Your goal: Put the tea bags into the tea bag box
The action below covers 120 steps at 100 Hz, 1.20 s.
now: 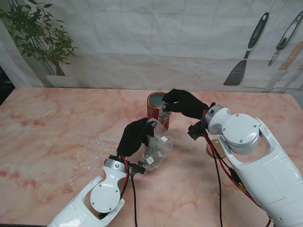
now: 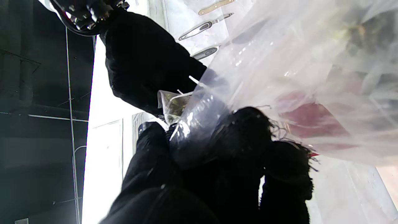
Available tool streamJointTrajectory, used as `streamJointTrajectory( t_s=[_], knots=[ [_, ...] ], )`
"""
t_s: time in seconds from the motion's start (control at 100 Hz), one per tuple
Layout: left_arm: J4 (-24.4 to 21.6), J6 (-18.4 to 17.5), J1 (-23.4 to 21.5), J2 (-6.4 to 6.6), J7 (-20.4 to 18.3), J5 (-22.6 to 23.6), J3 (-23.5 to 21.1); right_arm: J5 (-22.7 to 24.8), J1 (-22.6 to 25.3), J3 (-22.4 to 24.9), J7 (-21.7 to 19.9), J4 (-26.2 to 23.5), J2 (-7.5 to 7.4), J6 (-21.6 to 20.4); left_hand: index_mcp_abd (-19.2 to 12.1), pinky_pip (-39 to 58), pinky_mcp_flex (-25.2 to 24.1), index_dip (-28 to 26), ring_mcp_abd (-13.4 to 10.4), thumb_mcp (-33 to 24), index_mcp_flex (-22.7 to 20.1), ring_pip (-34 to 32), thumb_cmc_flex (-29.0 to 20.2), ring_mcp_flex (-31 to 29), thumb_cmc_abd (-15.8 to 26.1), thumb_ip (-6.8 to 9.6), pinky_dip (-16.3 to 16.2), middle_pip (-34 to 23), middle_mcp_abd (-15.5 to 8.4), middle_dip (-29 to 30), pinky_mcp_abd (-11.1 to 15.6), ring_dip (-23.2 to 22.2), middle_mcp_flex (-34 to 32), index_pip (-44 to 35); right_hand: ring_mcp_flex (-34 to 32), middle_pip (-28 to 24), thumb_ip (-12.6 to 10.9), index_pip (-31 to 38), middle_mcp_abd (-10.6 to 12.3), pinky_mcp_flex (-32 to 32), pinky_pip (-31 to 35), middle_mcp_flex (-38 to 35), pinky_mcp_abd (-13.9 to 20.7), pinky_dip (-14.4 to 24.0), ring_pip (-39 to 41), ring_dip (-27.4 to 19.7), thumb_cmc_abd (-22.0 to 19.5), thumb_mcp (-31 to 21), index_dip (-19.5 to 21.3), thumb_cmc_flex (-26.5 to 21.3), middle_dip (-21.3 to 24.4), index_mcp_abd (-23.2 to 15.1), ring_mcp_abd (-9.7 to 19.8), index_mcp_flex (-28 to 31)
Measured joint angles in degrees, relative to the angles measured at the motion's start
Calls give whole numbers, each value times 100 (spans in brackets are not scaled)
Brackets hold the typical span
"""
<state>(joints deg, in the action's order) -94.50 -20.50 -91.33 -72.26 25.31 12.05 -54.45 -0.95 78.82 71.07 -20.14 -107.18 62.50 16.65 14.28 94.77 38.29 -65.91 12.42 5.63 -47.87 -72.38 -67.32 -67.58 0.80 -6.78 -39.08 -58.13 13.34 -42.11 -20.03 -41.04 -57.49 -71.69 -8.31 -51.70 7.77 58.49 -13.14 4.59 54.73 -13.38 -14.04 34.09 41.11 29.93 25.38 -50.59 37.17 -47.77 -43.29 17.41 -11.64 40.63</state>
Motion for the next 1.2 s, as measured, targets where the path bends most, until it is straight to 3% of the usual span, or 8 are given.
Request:
streamJointTrajectory(
  t_s=[0.37, 0.56, 0.82, 1.2],
  knots=[
    [9, 0, -6, 1, -7, -12, -15, -328, 8, 159, 560, -75, 147, 58, 0, 0, 0, 0, 0, 0, 0, 0, 0, 0, 0, 0, 0, 0, 0, 0, 0, 0, 0, 0, 0, -170, 0, 0, 0, -11, 0, -3, 76, 68, 307, 150, -2, -15, 72, 0, -328, 52, 0, -1],
    [9, -1, -14, 2, -12, -11, -39, -220, -160, 157, 804, -21, 231, 399, 0, 0, 0, 0, 0, 0, 0, 0, 0, 0, 0, 0, 0, 0, 0, 0, 0, 0, 0, 0, 0, -220, 0, 0, 0, -22, 0, -18, 93, 100, 413, 170, -2, -15, 72, 0, -407, 52, 0, -1],
    [0, -5, -45, 5, 7, 53, -71, -221, -625, 33, 1014, 405, 330, 714, 0, 0, 0, 0, 0, 0, 0, 0, 0, 0, 0, 0, 0, 0, 0, 0, 0, 0, 0, 0, 0, -225, 0, 0, 0, -75, 0, -28, 142, 144, 432, 217, -2, -15, 68, 0, -480, 52, 0, -1],
    [-2, 41, -74, 9, 37, 100, -74, -373, -971, -106, 1166, 1007, 427, 759, 0, 0, 0, 0, 0, 0, 0, 0, 0, 0, 0, 0, 0, 0, 0, 0, 0, 0, 0, 0, 0, -229, 0, -22, 0, -80, 0, -82, 146, 146, 486, 220, -2, -15, 53, 0, -558, 52, 0, -1]
  ],
)
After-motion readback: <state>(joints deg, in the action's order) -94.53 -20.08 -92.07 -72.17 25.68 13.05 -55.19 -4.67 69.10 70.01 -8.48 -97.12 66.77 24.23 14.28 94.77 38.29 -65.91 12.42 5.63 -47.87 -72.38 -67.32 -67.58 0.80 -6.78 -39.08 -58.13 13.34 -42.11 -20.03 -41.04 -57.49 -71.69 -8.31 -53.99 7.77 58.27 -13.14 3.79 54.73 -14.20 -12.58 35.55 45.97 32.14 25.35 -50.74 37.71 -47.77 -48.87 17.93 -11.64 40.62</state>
